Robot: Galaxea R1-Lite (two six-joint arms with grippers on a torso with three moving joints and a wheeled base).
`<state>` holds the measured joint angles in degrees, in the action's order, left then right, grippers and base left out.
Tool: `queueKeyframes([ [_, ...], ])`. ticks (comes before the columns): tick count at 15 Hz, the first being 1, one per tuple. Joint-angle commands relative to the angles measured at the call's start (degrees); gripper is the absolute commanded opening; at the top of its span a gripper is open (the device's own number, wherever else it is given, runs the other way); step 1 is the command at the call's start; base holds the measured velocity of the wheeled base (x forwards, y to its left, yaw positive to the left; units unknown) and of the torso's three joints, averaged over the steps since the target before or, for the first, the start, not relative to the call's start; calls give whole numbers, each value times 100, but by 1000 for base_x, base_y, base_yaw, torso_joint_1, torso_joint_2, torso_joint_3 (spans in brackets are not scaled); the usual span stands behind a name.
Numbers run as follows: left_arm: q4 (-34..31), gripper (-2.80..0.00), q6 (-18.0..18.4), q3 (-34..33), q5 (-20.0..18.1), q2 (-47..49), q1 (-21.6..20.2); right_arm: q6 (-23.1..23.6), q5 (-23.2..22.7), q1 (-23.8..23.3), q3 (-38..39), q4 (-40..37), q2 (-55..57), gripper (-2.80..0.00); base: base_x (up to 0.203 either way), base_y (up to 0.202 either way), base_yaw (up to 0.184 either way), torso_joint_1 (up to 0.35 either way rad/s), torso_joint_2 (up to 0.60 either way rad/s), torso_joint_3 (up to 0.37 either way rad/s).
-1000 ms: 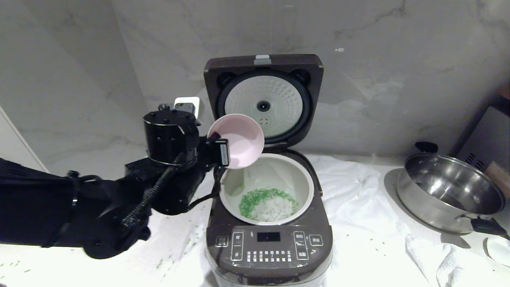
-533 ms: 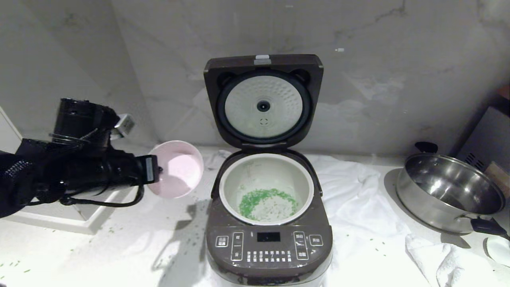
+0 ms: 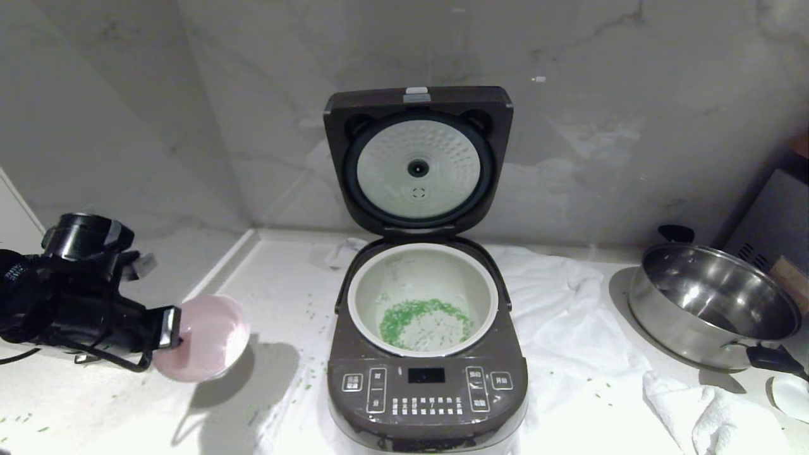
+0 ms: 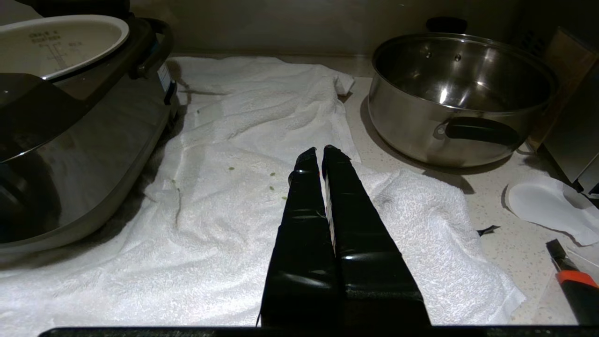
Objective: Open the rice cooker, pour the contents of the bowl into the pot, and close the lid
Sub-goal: Place the bowl on the table
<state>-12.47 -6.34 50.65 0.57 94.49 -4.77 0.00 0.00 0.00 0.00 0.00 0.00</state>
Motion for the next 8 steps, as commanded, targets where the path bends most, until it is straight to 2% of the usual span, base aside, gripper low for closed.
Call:
queueKeyframes([
  [1,-27,-280,99,-155,4,650,-372,0,0,0,9,0,0,-280,0,0,0,0,0,0],
  [6,27,-280,140,-90,38,1820,-1205,0,0,0,9,9,0,-280,0,0,0,0,0,0],
  [8,246,-280,158,-37,39,2246,-1492,0,0,0,9,8,0,-280,0,0,0,0,0,0],
])
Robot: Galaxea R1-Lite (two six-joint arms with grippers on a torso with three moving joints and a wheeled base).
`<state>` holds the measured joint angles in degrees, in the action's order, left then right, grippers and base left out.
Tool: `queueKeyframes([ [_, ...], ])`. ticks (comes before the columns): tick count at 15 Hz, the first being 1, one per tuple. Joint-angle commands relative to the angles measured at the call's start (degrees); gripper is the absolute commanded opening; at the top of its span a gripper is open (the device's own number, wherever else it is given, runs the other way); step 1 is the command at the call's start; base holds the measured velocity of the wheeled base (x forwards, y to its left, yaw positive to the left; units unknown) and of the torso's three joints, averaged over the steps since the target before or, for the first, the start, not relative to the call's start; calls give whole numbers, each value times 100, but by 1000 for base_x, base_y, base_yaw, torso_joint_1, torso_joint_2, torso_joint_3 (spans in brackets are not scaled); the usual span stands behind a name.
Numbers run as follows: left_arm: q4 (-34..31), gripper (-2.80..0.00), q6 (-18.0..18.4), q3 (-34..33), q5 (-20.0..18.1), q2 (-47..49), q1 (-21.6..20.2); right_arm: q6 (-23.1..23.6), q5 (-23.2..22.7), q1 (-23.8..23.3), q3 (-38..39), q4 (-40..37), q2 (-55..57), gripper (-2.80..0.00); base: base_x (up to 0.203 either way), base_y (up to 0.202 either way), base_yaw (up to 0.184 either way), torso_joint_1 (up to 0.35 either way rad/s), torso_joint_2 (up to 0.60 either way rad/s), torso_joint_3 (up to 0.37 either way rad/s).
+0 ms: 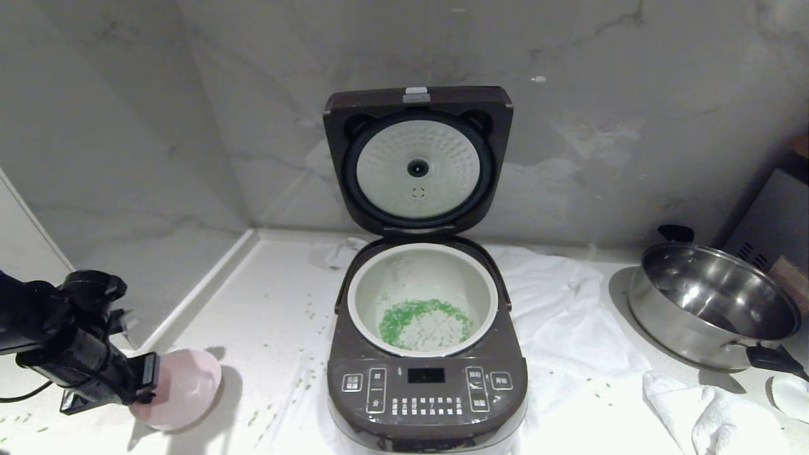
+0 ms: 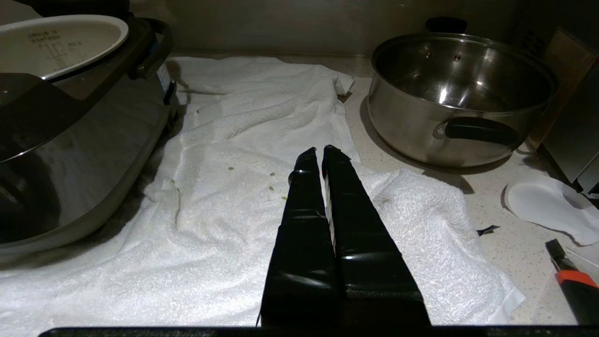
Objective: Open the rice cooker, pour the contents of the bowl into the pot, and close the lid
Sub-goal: Place the bowl on the table
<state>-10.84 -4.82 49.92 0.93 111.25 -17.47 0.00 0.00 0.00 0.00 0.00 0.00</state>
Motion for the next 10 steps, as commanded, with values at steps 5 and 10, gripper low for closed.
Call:
queueKeyframes([
  [5,664,-280,143,200,37,1299,-773,0,0,0,9,8,0,-280,0,0,0,0,0,0],
  [10,657,0,138,429,15,1299,-1074,0,0,0,9,0,0,-280,0,0,0,0,0,0],
])
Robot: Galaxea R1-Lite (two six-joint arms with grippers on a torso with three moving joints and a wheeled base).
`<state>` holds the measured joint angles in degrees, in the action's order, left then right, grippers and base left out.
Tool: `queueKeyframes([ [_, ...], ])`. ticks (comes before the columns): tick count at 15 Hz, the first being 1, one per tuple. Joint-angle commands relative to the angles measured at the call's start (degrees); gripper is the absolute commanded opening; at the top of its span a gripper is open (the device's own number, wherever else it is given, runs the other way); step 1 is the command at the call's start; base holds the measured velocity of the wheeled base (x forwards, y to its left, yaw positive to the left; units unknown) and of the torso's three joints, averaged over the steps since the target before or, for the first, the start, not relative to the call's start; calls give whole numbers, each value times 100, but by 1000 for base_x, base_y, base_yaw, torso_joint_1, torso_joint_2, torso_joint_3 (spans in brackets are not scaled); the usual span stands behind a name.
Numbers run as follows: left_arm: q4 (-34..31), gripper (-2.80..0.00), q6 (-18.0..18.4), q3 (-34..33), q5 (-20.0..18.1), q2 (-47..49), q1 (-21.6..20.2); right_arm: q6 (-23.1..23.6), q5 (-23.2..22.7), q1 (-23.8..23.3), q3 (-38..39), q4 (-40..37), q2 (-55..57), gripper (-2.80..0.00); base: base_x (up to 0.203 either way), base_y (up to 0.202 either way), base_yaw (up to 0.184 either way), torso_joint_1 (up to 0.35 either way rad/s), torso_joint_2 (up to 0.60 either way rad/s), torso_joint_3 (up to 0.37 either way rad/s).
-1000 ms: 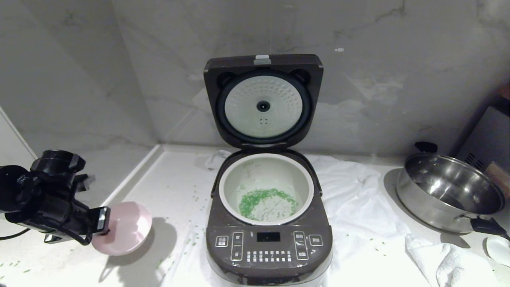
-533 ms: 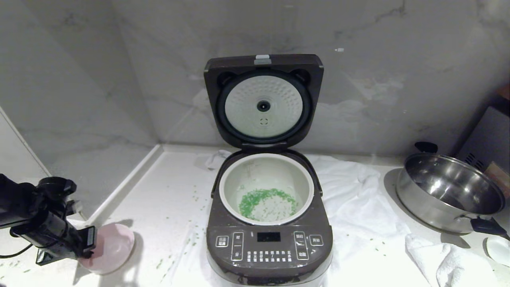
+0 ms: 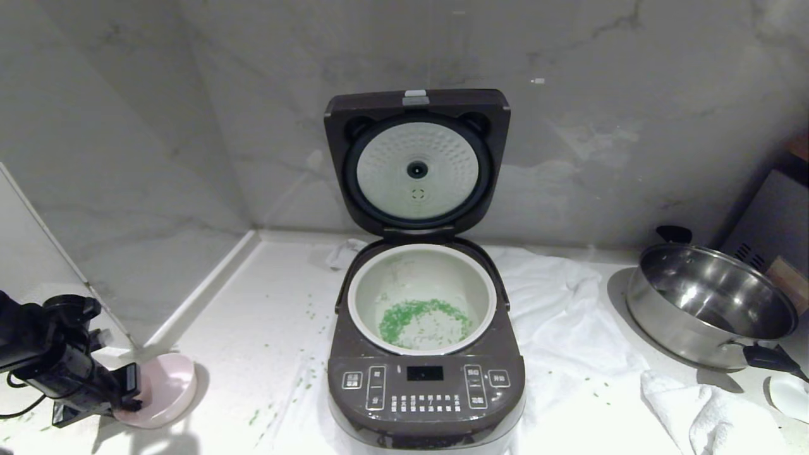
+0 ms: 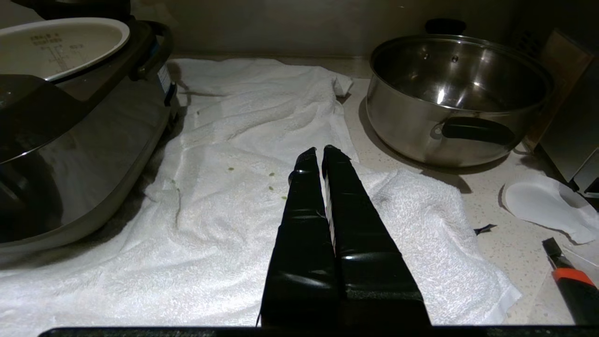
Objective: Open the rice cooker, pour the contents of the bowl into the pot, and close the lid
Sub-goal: Place the bowl on the table, then close the rice cooker
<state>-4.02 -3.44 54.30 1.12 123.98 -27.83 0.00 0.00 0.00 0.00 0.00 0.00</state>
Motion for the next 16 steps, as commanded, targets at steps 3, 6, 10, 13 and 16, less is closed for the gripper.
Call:
queueKeyframes([
  [3,-45,0,-4,-143,-70,-313,11,0,0,0,9,0,0,-280,0,0,0,0,0,0],
  [6,-103,0,-36,-213,-209,-829,134,-1,0,0,9,4,0,-280,0,0,0,0,0,0],
  [10,-540,0,-123,-180,-267,-1560,444,0,0,0,9,0,0,-280,0,0,0,0,0,0],
  [13,-833,0,-185,-152,-418,-2199,568,0,0,0,9,9,0,-280,0,0,0,0,0,0],
  [16,-1267,0,-171,-379,-664,-3399,829,0,0,0,9,0,0,-280,0,0,0,0,0,0],
])
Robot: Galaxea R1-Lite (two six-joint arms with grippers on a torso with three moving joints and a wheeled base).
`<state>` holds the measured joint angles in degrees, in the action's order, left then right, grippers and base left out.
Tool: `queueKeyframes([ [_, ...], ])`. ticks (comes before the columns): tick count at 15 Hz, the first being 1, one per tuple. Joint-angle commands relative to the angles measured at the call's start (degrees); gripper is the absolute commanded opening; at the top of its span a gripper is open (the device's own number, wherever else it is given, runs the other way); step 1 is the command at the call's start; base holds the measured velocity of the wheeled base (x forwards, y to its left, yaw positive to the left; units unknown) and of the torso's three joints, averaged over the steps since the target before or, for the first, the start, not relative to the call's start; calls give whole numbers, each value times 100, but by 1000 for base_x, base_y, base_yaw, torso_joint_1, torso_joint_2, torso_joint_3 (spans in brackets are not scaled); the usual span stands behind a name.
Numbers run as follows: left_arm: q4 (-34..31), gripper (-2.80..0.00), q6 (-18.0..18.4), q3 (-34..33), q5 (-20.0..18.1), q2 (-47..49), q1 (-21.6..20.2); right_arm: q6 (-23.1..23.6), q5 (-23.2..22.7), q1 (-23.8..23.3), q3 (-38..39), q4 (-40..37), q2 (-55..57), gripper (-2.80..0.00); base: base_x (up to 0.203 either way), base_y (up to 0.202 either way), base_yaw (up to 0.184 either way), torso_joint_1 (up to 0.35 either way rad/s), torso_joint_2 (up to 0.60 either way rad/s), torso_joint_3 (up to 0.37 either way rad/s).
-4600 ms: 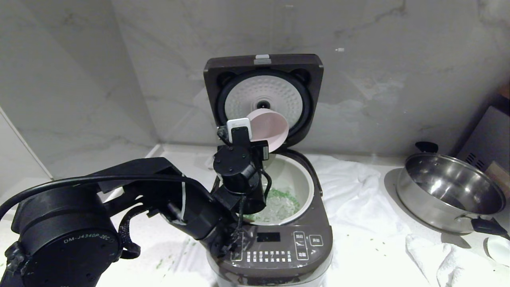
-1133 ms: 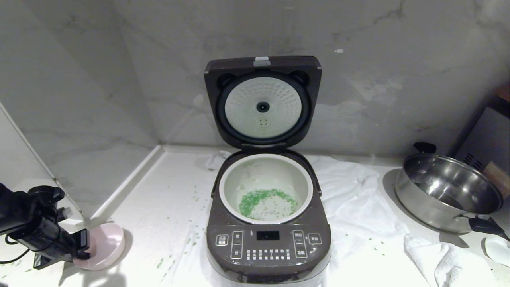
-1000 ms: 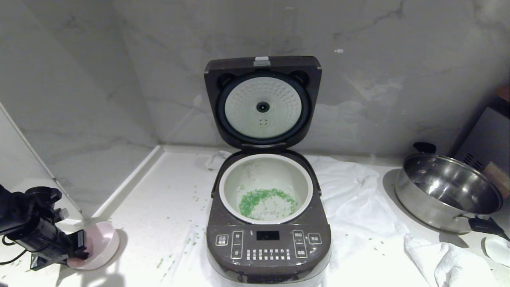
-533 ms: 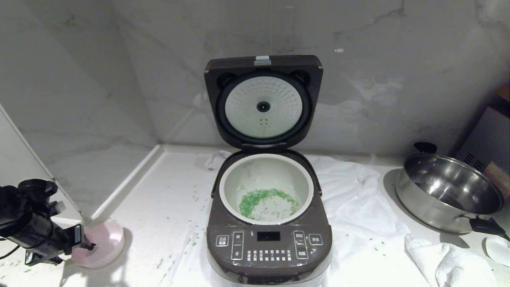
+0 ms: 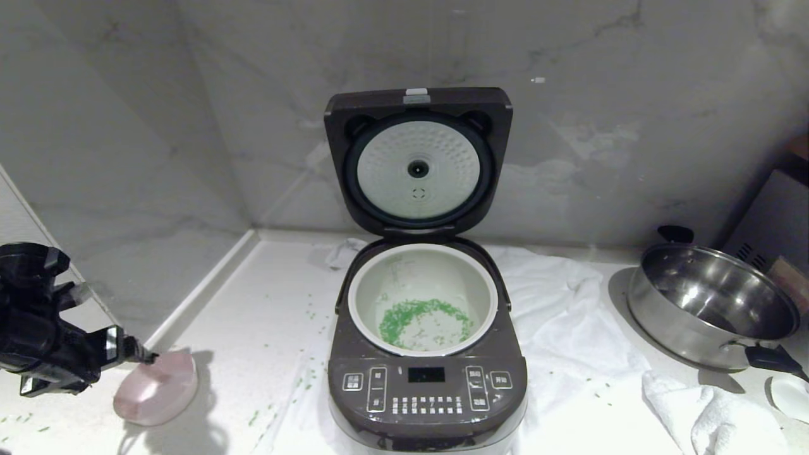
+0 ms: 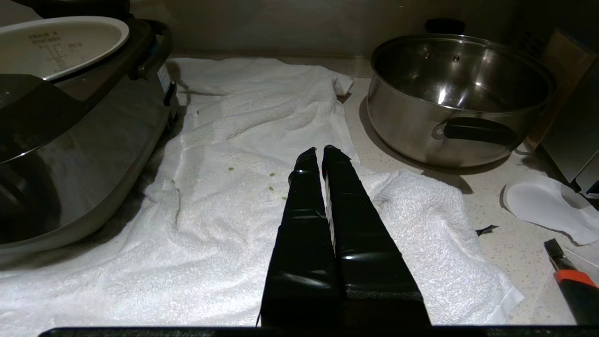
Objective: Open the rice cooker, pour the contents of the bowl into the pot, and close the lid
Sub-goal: Close the rice cooker
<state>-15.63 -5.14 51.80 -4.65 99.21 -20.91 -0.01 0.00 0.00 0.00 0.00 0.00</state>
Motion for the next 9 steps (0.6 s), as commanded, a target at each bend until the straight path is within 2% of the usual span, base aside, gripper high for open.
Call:
queueKeyframes([
  [1,-173,0,9,-274,-230,-1412,251,1,0,0,9,0,0,-280,0,0,0,0,0,0],
  [3,-253,0,88,-688,-542,-2388,565,1,0,0,9,0,0,-280,0,0,0,0,0,0],
  [5,-168,0,349,-1232,-889,-3280,973,1,0,0,9,5,0,-280,0,0,0,0,0,0],
  [7,261,0,496,-1752,-1551,-4197,1288,1,0,0,9,2,0,-280,0,0,0,0,0,0],
  [9,716,0,549,-2134,-2230,-5045,1426,1,0,0,9,0,0,-280,0,0,0,0,0,0],
])
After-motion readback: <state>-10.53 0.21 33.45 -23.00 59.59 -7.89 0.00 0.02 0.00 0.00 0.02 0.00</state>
